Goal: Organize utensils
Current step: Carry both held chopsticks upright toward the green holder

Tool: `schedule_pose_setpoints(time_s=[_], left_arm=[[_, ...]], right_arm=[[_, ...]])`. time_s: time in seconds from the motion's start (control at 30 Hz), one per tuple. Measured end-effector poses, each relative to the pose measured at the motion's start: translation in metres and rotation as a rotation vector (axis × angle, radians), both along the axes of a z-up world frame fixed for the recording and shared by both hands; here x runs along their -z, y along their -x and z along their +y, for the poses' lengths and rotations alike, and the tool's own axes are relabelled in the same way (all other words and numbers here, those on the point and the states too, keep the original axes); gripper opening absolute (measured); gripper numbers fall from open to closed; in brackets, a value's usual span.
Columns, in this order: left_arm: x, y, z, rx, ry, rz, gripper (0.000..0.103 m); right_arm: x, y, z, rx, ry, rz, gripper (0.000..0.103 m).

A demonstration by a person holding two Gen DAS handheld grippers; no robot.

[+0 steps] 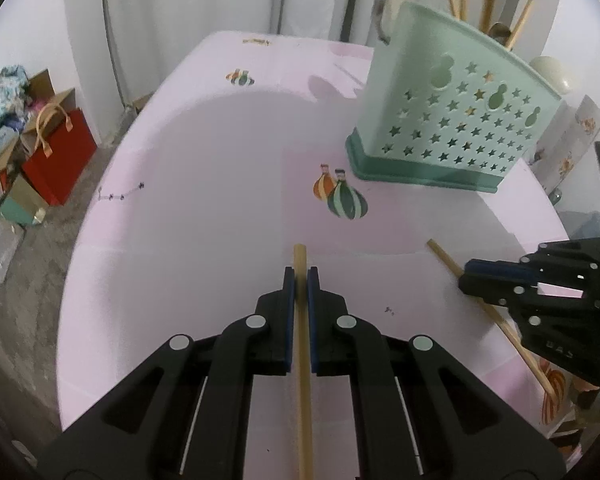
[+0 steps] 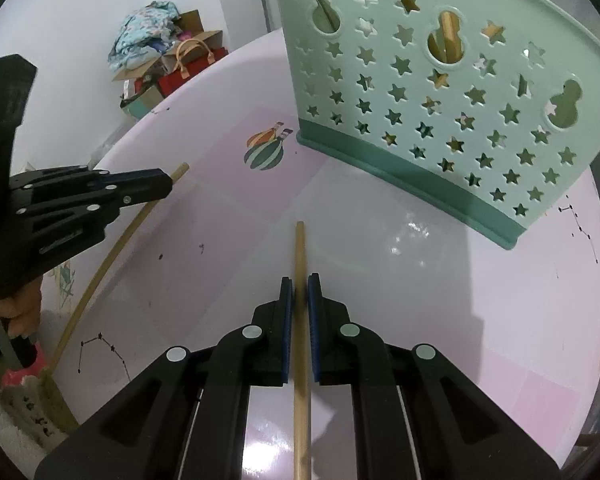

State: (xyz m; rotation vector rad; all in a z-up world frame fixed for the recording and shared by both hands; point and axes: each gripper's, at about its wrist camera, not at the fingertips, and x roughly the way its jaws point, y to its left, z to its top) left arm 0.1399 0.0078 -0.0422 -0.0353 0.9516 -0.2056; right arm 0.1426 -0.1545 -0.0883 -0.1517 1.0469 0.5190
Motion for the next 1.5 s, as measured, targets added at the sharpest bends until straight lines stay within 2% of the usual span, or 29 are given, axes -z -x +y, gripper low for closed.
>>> schedule_pose_setpoints(time_s=[0.43,0.5,0.53,1.03,1.17,1.3,1.5], left_arm=[[-0.020,0.007,-0.007,0.016,-0.037,-0.061,0.005],[-0.020,0.007,-0.005,0.017,-0.035,-0.064,0.005],[-0.021,0.008,-0.004,0.016,-0.035,-0.066,0.005],[-0.027,0.013,-0.003,0.009,-0.052,-0.098,0.005],[-0.028,0.014,-0.003,0.008,-0.054,-0.108,0.005],[-0.031,0.015,-0.002,0.004,-0.049,-0.119,0.005],[-0.037,0.015,0.010,-0.007,0.029,-0.123,0.005]], right_arm=[[-0.005,-0.011,0.009,-0.007,-0.013,0.030,0.010],[-0.006,-0.011,0.010,-0.010,-0.015,0.027,0.019],[-0.007,-0.011,0.012,-0.011,-0.013,0.023,0.021],[-0.003,-0.009,0.022,-0.011,0.021,-0.010,0.021],[-0.002,-0.010,0.022,-0.010,0.023,-0.020,0.019],[0.000,-0.010,0.020,-0.010,0.014,-0.012,0.006],[-0.003,-0.013,0.014,0.015,-0.016,-0.011,0.006]])
